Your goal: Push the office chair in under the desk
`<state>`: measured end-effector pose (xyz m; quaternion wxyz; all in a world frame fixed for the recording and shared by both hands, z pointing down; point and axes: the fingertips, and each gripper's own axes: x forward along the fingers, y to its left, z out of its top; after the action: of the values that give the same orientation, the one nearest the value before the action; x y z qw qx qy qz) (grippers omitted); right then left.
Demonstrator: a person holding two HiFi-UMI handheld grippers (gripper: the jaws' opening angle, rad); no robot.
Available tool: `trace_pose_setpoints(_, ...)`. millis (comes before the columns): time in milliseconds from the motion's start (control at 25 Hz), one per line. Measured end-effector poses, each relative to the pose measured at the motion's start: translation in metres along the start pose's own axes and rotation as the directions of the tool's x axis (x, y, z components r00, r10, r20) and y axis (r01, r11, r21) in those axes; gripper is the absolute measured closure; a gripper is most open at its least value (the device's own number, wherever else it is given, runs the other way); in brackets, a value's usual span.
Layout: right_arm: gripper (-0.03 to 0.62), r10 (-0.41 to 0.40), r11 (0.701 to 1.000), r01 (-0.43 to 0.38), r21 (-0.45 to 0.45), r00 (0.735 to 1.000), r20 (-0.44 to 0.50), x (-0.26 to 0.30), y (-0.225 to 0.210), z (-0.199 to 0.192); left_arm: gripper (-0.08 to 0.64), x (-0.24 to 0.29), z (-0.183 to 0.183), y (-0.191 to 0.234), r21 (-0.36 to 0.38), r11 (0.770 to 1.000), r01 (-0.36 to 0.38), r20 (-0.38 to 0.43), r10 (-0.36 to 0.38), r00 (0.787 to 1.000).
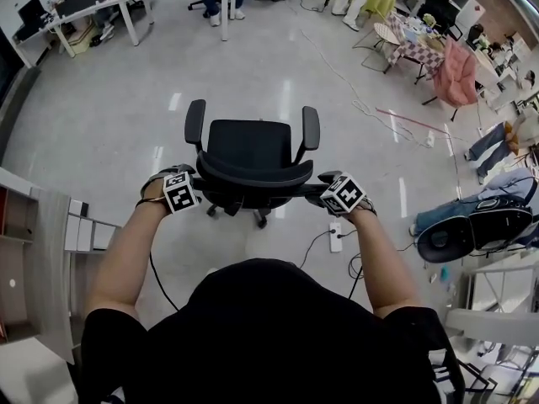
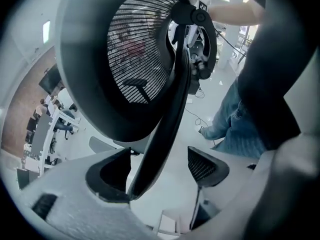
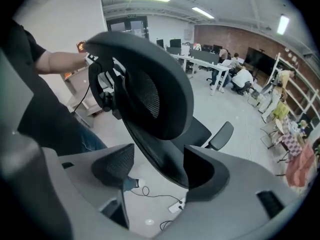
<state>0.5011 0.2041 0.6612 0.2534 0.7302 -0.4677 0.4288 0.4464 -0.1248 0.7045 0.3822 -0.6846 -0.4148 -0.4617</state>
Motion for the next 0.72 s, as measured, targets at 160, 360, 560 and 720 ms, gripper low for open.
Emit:
trace_pose_setpoints(160,0.293,0.015,0.998,-0.019,-0.061,0.998,-0.064,0.016,0.005,-0.009,0.205,0.011,-0.005,0.001,0.015,1.000,0.010,-0.025,-0.010,1.000)
trace_pose_setpoints(360,0.292,-0.005,0.987,-0.018,-0.162,0.990,-0.141,0.034,0.001,-0.020,0.202,0.023,-0.010,-0.001,0.050,0.998,0.028,-0.059,-0.025,0.998)
trace_pose_setpoints(560,0.293,-0.051,0.953,-0.009,-0.302,0.980,-0.191,0.047,-0.007,-0.024,0.202,0.031,-0.012,0.003,0.056,0.998,0.029,-0.069,-0.025,0.997)
trace_pose_setpoints(720,0.293,-0.069,0.943,-0.016,-0.333,0.968,-0.242,0.055,-0.011,-0.031,0.202,0.039,-0.015,0.007,0.066,0.998,0.021,-0.082,-0.016,0.997)
